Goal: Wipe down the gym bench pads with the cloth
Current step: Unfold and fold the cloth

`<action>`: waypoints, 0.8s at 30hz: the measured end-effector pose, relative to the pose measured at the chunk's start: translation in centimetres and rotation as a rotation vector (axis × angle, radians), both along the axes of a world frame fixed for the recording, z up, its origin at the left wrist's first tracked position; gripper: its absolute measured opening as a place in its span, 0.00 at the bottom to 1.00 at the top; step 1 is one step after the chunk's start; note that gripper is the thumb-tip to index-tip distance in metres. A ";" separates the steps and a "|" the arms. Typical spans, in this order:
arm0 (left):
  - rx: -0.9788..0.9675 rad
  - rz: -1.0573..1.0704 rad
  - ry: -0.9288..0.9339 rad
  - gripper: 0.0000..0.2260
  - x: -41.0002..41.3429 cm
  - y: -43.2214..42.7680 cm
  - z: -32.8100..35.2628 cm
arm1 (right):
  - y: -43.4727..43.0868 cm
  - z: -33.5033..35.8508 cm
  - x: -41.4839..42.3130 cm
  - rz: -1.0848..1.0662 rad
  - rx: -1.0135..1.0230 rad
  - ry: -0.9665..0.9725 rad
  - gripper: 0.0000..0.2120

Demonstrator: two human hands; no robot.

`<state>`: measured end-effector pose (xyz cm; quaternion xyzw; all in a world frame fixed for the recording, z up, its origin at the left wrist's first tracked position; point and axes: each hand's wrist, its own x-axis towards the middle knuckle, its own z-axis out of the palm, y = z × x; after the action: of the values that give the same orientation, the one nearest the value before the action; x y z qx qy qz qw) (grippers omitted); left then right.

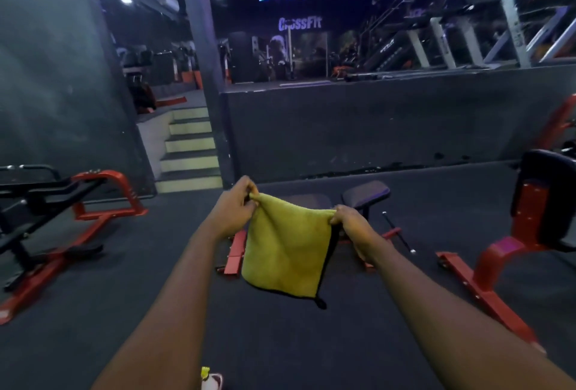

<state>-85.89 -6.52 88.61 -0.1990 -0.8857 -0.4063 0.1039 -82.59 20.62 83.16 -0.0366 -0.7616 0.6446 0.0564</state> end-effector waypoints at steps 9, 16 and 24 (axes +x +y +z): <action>-0.121 -0.001 0.006 0.13 -18.8 0.1 1.2 | -6.1 1.1 -23.6 0.465 0.213 0.067 0.20; 0.107 0.224 -0.214 0.24 -33.4 -8.3 -4.2 | -14.7 -0.4 -41.7 0.478 0.302 0.248 0.05; -0.157 0.343 -0.385 0.07 -54.5 -18.0 -12.3 | -21.7 -7.6 -63.4 0.420 0.352 0.045 0.08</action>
<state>-140.43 -24.48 76.34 0.0275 -0.9388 -0.3430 -0.0149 -145.95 -1.07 75.55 0.1468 -0.8514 0.5005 -0.0561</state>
